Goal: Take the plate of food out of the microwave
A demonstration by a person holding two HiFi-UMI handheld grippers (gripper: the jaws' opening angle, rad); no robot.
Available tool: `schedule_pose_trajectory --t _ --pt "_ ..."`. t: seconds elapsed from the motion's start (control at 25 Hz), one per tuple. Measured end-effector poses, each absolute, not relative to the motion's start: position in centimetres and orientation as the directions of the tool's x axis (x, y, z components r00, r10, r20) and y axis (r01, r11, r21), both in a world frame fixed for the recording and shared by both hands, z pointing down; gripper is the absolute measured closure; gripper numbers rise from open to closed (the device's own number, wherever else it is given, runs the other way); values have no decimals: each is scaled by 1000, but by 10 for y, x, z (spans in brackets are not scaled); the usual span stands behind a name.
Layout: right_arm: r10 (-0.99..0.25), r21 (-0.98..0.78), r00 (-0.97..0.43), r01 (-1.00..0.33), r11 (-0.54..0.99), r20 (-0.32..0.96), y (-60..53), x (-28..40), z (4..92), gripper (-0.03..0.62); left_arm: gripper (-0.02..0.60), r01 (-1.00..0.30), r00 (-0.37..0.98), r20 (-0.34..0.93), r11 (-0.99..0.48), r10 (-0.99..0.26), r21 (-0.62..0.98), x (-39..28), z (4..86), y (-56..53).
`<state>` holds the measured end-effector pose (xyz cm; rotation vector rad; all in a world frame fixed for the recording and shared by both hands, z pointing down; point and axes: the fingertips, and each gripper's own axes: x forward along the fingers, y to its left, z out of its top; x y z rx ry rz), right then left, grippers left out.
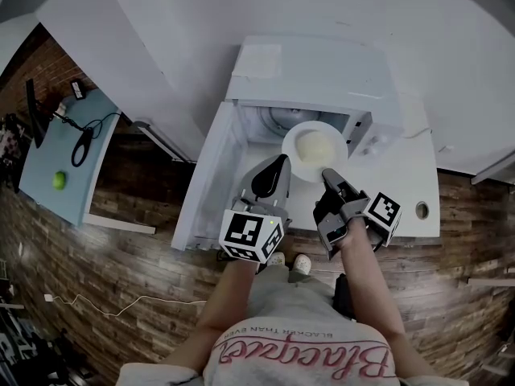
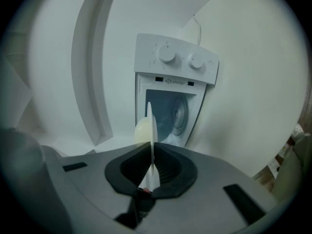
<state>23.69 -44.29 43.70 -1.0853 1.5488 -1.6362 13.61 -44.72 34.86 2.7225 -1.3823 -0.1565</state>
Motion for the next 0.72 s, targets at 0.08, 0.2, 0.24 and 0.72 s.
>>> schedule_pose_trajectory --t 0.08,0.2,0.24,0.72 --pt "-876 -991 -463 -89 -103 133 -443 236 429 571 578 -798 589 -60 -591 -806 116 136 344 -447" --pt "-877 -992 -464 -89 -91 122 -443 234 416 571 578 -796 592 -74 -597 -803 105 133 336 -448" --pt "-878 -992 -464 -88 -89 120 -443 233 413 571 578 -795 592 -79 -598 -802 102 132 333 -449" --pt "-897 -997 -436 -66 -49 73 -456 236 383 569 578 -795 585 -133 -598 -800 99 128 309 -456"
